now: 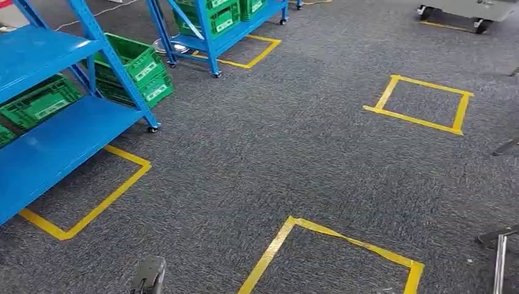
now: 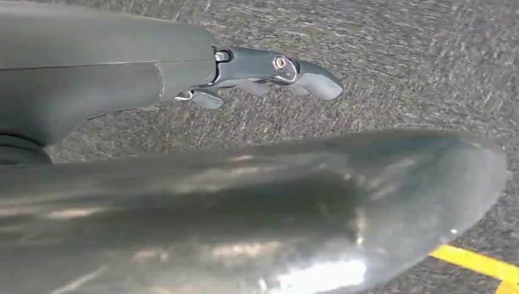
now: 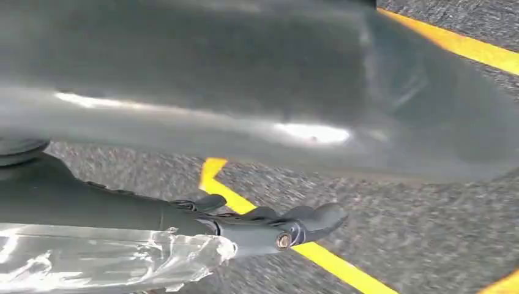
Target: Take the parts from the cabinet and place them on the table.
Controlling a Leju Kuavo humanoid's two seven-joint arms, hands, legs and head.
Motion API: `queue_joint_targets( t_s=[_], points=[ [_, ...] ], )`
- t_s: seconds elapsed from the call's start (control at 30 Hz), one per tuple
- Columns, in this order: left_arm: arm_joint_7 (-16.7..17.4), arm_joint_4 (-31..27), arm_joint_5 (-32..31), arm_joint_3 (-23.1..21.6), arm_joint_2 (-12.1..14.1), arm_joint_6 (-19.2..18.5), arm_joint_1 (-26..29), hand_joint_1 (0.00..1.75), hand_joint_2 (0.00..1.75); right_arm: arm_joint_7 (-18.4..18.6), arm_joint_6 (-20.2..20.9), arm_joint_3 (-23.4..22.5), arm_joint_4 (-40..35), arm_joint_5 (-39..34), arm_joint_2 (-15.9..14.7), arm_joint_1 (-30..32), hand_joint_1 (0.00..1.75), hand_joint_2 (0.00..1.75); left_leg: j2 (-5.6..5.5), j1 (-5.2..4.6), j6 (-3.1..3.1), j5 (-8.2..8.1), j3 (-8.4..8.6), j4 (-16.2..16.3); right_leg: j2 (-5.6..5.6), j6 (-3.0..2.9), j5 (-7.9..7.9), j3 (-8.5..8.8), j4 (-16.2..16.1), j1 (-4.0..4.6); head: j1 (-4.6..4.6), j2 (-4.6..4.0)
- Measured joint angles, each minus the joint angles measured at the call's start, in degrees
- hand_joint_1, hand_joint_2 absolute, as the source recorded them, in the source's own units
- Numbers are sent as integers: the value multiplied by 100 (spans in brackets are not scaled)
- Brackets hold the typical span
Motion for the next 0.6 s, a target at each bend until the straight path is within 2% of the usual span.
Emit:
queue_joint_targets(
  t_s=[0.03,0.1,0.13,0.17,0.2,0.23,0.27,0.3,0.33,0.37,0.4,0.43,0.47,0.5,0.53,0.6],
  points=[
    [-6,0,37,6,4,4,-2,0,0,-4,-2,0,0,35,2,-9,0,0,-81,23,77,-88,-10,-49,-68,17,-10,-3,5,31,41,0],
    [-103,0,199,35,18,22,75,0,0,-22,-18,2,0,180,2,-20,0,0,-222,27,123,-86,-61,-44,-213,38,-11,20,-31,29,44,0],
    [-194,0,316,96,41,20,114,0,0,-42,-41,11,0,288,2,-33,0,0,-303,56,162,-83,-34,-64,-208,88,-89,-9,-5,13,46,0],
    [-267,0,409,151,57,18,173,0,0,-55,-66,37,0,365,7,-41,0,0,-358,71,187,-90,-35,-70,95,96,-191,-113,188,-8,77,0],
    [-330,0,500,218,94,5,204,0,0,-66,-103,57,2,439,35,-40,0,0,-415,75,215,-92,-37,-69,277,96,-355,-320,584,-19,85,0],
    [-371,0,544,266,114,-20,226,0,0,-63,-114,68,2,489,52,-27,0,0,-491,75,233,-98,-36,-68,375,107,-542,-618,1143,-29,90,0],
    [-396,0,568,304,129,-22,252,0,0,-63,-120,79,4,509,61,-10,0,0,-577,70,247,-105,-32,-67,404,125,-682,-911,1640,-36,96,0],
    [-409,0,590,334,149,-26,281,0,0,-63,-122,92,4,522,70,-4,0,0,-668,64,260,-114,-20,-66,415,137,-713,-1144,1959,-36,90,0],
    [-409,0,596,358,164,-24,314,0,0,-63,-125,96,7,522,74,-8,0,0,-766,61,270,-122,0,-66,424,134,-599,-1252,1985,-37,94,0],
    [-409,0,596,391,175,-26,338,0,0,-63,-129,101,7,531,76,-14,0,0,-872,63,271,-136,30,-66,439,114,-330,-1210,1711,-37,90,0],
    [-409,0,596,409,175,-24,353,0,0,-63,-131,109,7,535,76,-19,0,0,-967,71,265,-152,62,-66,477,85,-12,-1053,1257,-38,92,0],
    [-409,0,596,420,173,-24,358,0,0,-63,-138,118,7,540,77,-24,0,0,-1062,86,245,-175,95,-65,571,63,296,-839,715,-42,92,0],
    [-409,0,594,435,173,-24,358,0,0,-63,-142,129,4,546,76,-27,0,0,-1143,111,215,-197,110,-59,834,49,477,-687,275,-62,92,0],
    [-411,0,603,444,177,-22,354,0,0,-63,-140,138,9,562,81,-26,0,0,-1215,88,184,-206,92,-26,1013,55,429,-586,220,-108,87,0],
    [-409,0,618,450,181,-15,354,0,0,-63,-144,140,9,581,83,-28,0,0,-1274,115,159,-206,61,0,995,78,339,-505,119,-96,99,0],
    [-406,0,724,513,184,-4,384,0,0,-51,-151,185,9,659,89,-51,0,0,-1354,153,79,-185,39,-47,927,40,310,-522,146,-69,92,0]
  ],
)
